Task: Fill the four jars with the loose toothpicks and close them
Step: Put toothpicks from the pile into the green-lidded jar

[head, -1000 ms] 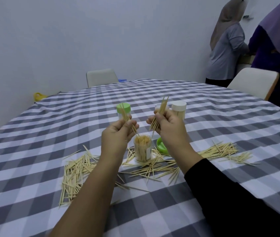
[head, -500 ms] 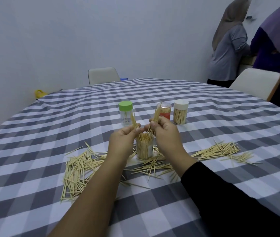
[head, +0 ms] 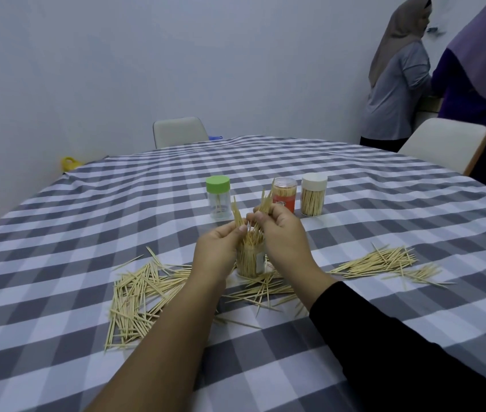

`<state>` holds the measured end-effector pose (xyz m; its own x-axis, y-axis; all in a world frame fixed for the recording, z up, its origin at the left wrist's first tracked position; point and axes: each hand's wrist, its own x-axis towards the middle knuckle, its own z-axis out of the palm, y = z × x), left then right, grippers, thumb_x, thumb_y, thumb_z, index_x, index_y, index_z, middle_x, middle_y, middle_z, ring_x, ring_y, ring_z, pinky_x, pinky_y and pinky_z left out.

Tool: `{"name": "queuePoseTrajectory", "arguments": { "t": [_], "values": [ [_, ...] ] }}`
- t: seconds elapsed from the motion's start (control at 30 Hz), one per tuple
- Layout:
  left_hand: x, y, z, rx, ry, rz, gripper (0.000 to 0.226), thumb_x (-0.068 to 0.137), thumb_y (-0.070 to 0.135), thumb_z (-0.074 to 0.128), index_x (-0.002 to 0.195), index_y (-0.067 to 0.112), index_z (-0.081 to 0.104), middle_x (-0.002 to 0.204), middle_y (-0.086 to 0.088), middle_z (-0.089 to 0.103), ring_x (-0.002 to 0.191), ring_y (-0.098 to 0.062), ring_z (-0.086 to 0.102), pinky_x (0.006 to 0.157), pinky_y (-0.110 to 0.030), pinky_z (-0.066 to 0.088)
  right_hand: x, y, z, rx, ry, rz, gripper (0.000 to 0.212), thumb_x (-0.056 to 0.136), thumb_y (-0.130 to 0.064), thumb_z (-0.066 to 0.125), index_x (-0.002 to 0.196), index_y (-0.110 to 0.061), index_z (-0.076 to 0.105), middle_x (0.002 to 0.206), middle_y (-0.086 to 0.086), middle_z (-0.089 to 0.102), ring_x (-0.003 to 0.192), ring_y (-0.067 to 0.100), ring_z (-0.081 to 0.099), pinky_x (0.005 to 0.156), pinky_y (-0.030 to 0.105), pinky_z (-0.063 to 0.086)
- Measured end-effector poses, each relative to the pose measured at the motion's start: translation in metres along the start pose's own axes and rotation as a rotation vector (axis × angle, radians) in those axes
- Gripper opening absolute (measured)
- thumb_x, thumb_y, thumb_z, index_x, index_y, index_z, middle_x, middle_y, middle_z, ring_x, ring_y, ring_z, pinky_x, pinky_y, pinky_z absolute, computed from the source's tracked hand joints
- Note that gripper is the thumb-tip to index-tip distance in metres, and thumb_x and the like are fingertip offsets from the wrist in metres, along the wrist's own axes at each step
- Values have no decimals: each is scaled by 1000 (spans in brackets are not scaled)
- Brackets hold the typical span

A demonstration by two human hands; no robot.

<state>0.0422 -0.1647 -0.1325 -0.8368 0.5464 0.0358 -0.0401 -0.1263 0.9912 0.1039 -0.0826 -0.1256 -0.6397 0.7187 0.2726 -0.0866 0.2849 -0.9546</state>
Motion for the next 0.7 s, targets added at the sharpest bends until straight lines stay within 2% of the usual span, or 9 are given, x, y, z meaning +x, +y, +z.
{"name": "queuePoseTrajectory", "arguments": {
  "t": [0.07, 0.2, 0.27, 0.33, 0.4, 0.53, 0.63, 0.7],
  "values": [
    [1, -2, 0, -16, 3, -19, 20, 92, 10, 59, 108, 8, 70, 85, 1, 72, 65, 3, 67, 53, -10, 48, -3, 3, 2, -16, -21, 26, 15, 96, -19, 50, 96, -13, 64, 95, 2, 69, 93, 16, 63, 85, 34, 50],
    [1, -1, -6, 66, -49, -33, 17, 92, 16, 60, 103, 19, 71, 106, 0, 71, 83, -1, 66, 68, -13, 48, -7, 2, 0, -69, -72, 20, 19, 97, -20, 48, 102, -11, 64, 95, -1, 66, 91, 14, 59, 80, 28, 45],
    [-2, 4, -9, 108, -105, -32, 16, 94, 22, 56, 103, 25, 69, 99, 6, 71, 71, 5, 62, 64, -12, 46, -9, 1, -2, -52, -98, 24, 23, 98, -22, 46, 112, -13, 63, 97, -7, 63, 94, 8, 57, 81, 22, 45],
    [-3, 7, -10, 173, -130, -10, 21, 96, 31, 52, 111, 27, 67, 91, 16, 66, 73, 9, 56, 64, -13, 43, -9, 1, -3, -33, -97, 45, 35, 99, -27, 45, 132, -17, 53, 121, -6, 60, 113, 8, 53, 96, 24, 42],
    [-2, 6, -12, 193, -123, 9, 22, 95, 35, 52, 110, 29, 67, 91, 20, 66, 85, 7, 55, 68, -17, 41, -9, 2, -4, -24, -80, 20, 41, 99, -29, 45, 139, -21, 45, 138, -4, 50, 127, 9, 45, 106, 28, 37],
    [-1, 6, -14, 212, -62, 11, 24, 90, 36, 60, 108, 24, 72, 99, 8, 72, 89, -6, 61, 74, -24, 45, -10, 5, -6, -56, -115, -62, 37, 99, -26, 45, 136, -24, 49, 137, -5, 52, 122, 2, 44, 106, 25, 38],
    [0, 6, -18, 262, -46, -15, 25, 88, 36, 63, 106, 22, 73, 95, 4, 71, 101, -11, 60, 85, -34, 49, -11, 8, -6, -76, -145, -70, 35, 99, -25, 45, 133, -22, 53, 134, -3, 55, 122, 6, 48, 106, 30, 41],
    [2, 8, -20, 287, -70, -33, 22, 90, 39, 59, 103, 26, 71, 101, 5, 70, 105, -12, 59, 80, -29, 47, -11, 8, -6, -58, -142, -58, 36, 99, -28, 44, 134, -22, 51, 134, -4, 54, 124, 8, 48, 104, 28, 42]
  ]
}}
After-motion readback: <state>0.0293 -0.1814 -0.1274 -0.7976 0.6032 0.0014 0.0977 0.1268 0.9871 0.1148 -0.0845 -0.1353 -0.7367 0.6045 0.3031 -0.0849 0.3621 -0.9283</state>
